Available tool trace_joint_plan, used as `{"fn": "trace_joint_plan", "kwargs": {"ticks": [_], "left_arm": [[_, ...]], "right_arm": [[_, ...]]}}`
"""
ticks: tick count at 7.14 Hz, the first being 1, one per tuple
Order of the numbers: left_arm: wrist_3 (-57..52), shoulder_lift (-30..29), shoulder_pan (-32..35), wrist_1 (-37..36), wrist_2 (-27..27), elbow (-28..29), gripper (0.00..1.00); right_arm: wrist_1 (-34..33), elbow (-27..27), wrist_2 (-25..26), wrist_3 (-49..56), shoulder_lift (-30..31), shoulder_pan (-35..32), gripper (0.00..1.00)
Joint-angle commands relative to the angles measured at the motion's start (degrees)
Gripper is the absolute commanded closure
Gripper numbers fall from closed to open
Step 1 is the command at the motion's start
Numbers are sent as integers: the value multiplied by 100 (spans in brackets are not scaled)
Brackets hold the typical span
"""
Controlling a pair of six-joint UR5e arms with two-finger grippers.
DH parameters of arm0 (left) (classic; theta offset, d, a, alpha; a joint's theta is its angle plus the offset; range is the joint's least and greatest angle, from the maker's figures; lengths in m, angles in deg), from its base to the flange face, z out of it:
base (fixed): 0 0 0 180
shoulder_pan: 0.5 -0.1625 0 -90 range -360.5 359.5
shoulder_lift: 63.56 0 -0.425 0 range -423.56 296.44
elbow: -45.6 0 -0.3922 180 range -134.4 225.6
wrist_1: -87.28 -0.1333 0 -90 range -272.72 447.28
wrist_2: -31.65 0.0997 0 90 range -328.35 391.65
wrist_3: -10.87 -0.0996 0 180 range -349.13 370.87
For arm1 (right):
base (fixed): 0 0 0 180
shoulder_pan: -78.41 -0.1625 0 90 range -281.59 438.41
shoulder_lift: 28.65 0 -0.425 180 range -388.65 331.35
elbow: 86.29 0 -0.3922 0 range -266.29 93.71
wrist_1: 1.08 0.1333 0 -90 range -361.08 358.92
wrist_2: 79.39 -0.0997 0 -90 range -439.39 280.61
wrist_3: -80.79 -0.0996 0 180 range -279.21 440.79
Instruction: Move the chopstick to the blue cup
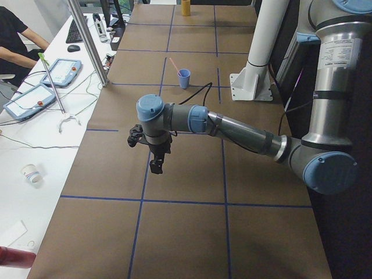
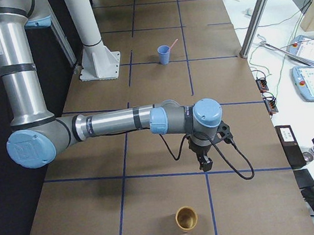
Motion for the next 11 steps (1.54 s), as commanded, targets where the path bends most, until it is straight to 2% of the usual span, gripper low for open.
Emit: {"fn": "trace_joint_plan", "kwargs": {"ticks": [1,4,5,6,11], "left_arm": [[101,32,11,-9,-216,256,0],[145,137,-7,0,-253,232,0],[154,164,2,-183,-262,-4,0],[102,120,-7,-402,-253,37,0],[-268,366,2,-246,-122,134,0]], "right_arm": [[29,-38,47,57,235,-18,0],[29,-55,65,-13,403,-27,0],[38,-152,65,-57,394,-27,0],[38,-161,126,-66,394,-27,0],[29,-30,39,-58,498,-27,0]]}}
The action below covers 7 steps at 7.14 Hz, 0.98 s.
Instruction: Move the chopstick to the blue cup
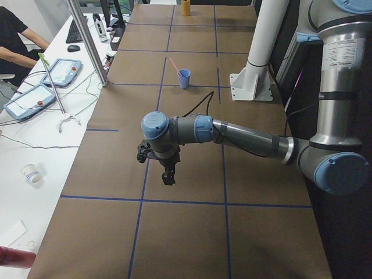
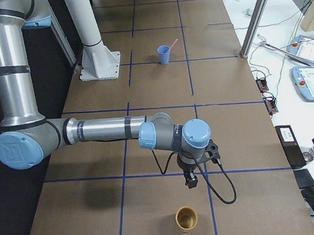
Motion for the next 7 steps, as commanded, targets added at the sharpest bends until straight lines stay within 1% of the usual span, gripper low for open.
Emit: {"fn": "trace_joint_plan", "kwargs": {"ticks": [1,4,5,7], "left_arm": [[-92,32,2,49,56,7,0],[-65,120,-6,75,38,234,0],[-74,86,-6,84,47,401,0],[-57,59,-6,76,38,419,0]], "right_arm": [[6,117,-51,-1,157,0,0],[6,205,-60,-71,140,122,0],[6,362,-51,-550,140,297,0],[6,381,-51,-730,140,421,0]]}}
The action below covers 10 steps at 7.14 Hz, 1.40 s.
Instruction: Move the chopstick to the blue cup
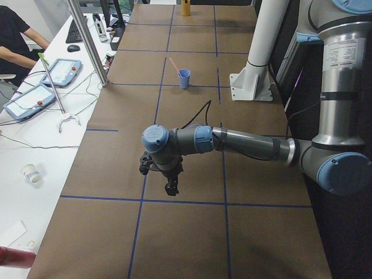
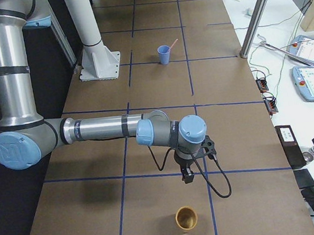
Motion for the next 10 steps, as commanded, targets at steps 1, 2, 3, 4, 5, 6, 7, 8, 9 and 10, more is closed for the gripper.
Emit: {"fn": "trace_joint_plan", "kwargs": {"ticks": [1,2,3,4,5,6,7,8,9,10], "left_arm": [[35,-47,-1,-5,-6,90,0],[53,-65,8,-5,-6,64,0],[88,-91,8,48,-15,133,0],[532,-291,8,239,-15,282,0],[667,-406,8,276,-6,353,0],[659,-408,8,294,-15,414,0],[677,-469,8,320,-6,485,0],[694,-504,8,320,-6,590,0],[721,-530,8,320,-6,600,0],[721,-522,17,312,-6,600,0]], "right_arm": [[0,154,1,-134,35,106,0],[0,216,-8,-134,88,106,0],[0,243,-17,-134,132,106,0],[0,278,-95,-134,202,106,0],[0,331,-174,-143,237,106,0],[0,331,-175,-152,272,115,0],[0,410,-184,-160,342,124,0],[0,541,-184,-274,413,141,0],[0,629,-166,-379,518,246,0],[0,674,-175,-380,545,255,0]]}}
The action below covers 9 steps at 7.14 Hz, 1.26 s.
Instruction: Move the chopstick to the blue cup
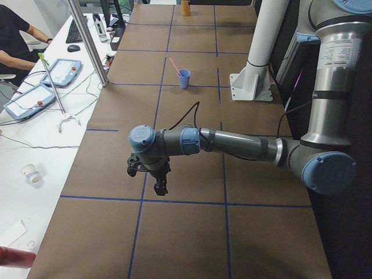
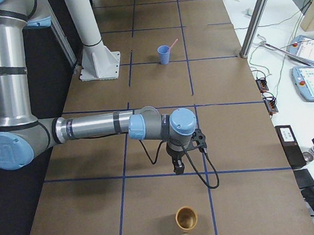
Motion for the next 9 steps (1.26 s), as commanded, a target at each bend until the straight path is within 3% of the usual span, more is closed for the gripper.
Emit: {"fn": "trace_joint_plan", "kwargs": {"ticks": [1,9], "left_arm": [[13,-1,6,-5,0,36,0],[-31,-36,6,-14,27,-113,0]], "right_arm": [[9,171,8,-43,183,81,0],[9,181,52,-34,149,126,0]]}}
